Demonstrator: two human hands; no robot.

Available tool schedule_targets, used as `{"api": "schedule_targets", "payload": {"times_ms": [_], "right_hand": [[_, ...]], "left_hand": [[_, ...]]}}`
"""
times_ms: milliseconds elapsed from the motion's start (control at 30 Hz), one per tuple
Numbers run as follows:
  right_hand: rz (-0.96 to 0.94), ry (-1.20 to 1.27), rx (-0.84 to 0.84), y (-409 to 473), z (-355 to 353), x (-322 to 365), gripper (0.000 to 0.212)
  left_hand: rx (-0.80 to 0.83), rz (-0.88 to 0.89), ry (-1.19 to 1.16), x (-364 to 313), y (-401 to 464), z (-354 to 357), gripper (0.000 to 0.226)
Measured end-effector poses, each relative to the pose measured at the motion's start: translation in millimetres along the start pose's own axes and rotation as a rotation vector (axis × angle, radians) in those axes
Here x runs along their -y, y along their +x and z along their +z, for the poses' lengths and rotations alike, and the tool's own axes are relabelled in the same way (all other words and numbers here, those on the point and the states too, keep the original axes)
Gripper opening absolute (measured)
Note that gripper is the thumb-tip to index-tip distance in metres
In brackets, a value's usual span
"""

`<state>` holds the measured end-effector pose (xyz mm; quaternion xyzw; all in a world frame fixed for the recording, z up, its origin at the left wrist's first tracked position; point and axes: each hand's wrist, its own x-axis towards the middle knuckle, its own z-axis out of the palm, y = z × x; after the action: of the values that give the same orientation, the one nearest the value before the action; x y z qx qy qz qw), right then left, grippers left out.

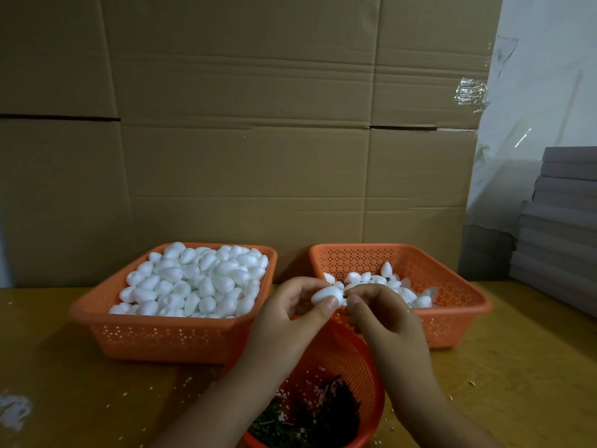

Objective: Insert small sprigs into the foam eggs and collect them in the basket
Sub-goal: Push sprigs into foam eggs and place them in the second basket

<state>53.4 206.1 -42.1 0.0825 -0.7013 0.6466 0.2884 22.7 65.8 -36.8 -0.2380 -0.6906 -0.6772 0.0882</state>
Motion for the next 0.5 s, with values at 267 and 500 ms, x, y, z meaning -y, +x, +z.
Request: {"api": "schedule_targets", "payload": {"times_ms": [267, 500], "right_hand": [[0.031, -0.013, -0.037, 0.4, 0.2, -2.6, 0.026], [0.050, 0.009, -0.068, 2.1, 0.5, -4.6, 0.035]], "left_hand": [[0.027, -0.043, 0.033, 0.6, 0.4, 0.0, 0.037], [0.085, 0.006, 0.077, -3.6, -1.6, 0.0, 0.032]]}}
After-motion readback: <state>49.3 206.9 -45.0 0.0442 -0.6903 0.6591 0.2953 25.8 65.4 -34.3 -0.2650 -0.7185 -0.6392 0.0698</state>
